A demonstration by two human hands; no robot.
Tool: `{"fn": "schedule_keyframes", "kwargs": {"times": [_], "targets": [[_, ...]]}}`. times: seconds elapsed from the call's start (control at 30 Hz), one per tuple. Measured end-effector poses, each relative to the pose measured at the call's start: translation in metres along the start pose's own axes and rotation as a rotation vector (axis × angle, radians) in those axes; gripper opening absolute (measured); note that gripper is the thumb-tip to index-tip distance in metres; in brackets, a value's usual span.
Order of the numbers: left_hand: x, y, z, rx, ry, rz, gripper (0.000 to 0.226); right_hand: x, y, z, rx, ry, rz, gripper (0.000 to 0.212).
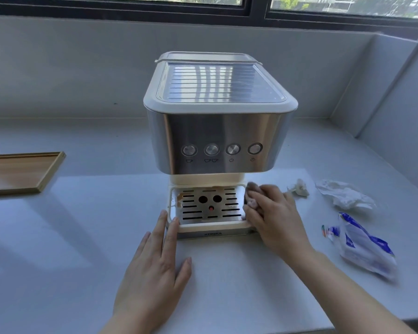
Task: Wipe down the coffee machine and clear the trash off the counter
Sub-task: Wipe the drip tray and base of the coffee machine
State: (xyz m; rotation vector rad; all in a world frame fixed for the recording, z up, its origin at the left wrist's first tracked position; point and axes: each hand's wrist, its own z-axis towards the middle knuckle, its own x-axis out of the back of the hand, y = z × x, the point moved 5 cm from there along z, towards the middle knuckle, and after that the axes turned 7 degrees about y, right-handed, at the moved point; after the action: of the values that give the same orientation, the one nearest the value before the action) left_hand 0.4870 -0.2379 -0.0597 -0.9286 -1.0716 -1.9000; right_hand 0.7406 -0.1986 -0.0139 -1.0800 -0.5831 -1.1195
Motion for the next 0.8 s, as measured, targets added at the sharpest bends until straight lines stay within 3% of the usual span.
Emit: {"fn": "schedule_keyframes", "kwargs": {"times": [0.1, 0.23, 0.33, 0.4, 0.47, 0.6, 0.73, 0.8], "targets": [[0.001, 0.001, 0.0, 0.001, -0.006, -0.002, 0.077, -0.006, -0.005, -0.002, 0.0, -0.041, -0.014, 0.026], [-0.001, 0.001, 0.001, 0.018, -0.032, 0.006, 0.078, 0.002, -0.017, -0.045, 0.241, -0.004, -0.014, 0.036], [-0.002, 0.001, 0.001, 0.02, -0.057, 0.025, 0.078, -0.003, -0.004, 0.003, 0.037, -0.021, -0.062, 0.029], [-0.001, 0.002, 0.001, 0.024, -0.059, 0.033, 0.077, -0.017, -0.015, 0.021, -0.013, -0.045, -0.224, 0.031], [-0.001, 0.002, 0.001, 0.014, -0.057, 0.035, 0.078, -0.024, -0.036, 0.016, 0.104, 0.0, -0.302, 0.033], [-0.001, 0.002, 0.002, 0.018, -0.077, 0.051, 0.078, -0.017, -0.027, -0.009, 0.403, -0.03, -0.219, 0.036], [-0.002, 0.003, 0.002, 0.007, -0.07, 0.053, 0.079, -0.013, -0.013, 0.017, 0.187, -0.038, -0.185, 0.031], [-0.002, 0.003, 0.002, 0.008, -0.082, 0.057, 0.081, -0.02, -0.037, 0.008, 0.273, 0.03, -0.248, 0.026]]}}
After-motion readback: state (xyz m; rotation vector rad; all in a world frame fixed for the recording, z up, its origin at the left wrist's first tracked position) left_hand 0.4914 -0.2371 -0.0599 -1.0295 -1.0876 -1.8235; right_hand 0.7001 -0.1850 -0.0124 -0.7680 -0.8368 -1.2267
